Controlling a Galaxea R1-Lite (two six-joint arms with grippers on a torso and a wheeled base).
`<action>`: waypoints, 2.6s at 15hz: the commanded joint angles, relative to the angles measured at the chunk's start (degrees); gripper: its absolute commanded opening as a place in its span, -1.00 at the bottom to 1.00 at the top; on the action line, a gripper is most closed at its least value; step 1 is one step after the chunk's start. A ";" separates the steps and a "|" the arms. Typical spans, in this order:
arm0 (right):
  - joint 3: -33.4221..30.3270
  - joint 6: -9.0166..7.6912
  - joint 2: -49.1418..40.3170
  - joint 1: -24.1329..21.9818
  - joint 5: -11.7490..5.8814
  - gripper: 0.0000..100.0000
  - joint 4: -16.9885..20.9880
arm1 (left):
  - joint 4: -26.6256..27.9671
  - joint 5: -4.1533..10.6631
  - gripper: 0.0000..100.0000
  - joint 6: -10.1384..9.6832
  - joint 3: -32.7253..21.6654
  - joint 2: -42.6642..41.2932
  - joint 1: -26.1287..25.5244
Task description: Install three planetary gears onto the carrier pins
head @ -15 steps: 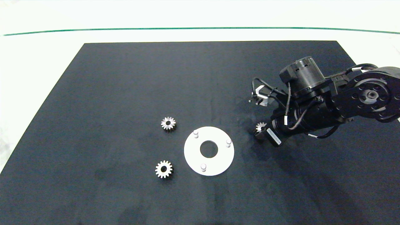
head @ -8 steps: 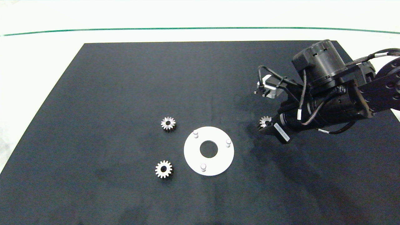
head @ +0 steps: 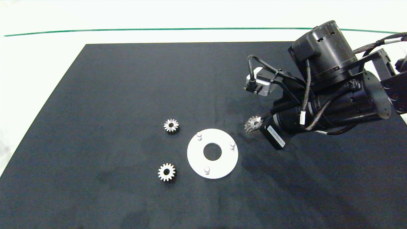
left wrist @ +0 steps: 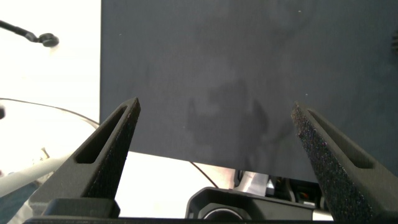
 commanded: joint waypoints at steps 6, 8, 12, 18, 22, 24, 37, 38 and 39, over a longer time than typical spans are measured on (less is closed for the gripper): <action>-1.09 0.57 4.29 3.59 -0.43 -0.74 0.15 | 0.27 0.29 1.00 0.08 -0.03 -0.18 0.02; -1.18 0.57 5.16 3.94 -1.05 -0.74 0.15 | 0.27 0.29 1.00 0.16 -0.03 -0.36 0.02; -1.62 0.57 6.83 3.85 -1.49 -0.74 0.15 | 0.27 0.29 1.00 0.16 -0.03 -0.45 0.02; -3.20 1.63 8.86 3.77 -1.57 -0.74 0.15 | 0.88 0.29 1.00 0.16 -0.03 -0.45 0.02; -3.03 1.54 9.12 3.50 -1.66 -0.74 0.15 | 1.32 0.29 1.00 0.16 -0.12 -0.53 0.02; -3.03 1.54 9.12 3.41 -1.66 -0.74 0.15 | 1.32 0.29 1.00 0.16 -0.12 -0.53 -0.06; -3.11 1.63 9.56 3.50 -2.45 -0.74 0.15 | 1.41 0.29 1.00 0.16 -0.12 -1.50 0.02; -3.03 1.63 9.56 3.50 -2.45 -0.74 0.15 | 1.41 0.29 1.00 0.16 -0.12 -1.59 0.02; -2.94 1.63 9.56 3.50 -2.45 -0.74 0.15 | 1.41 0.29 1.00 0.16 -0.12 -1.68 0.02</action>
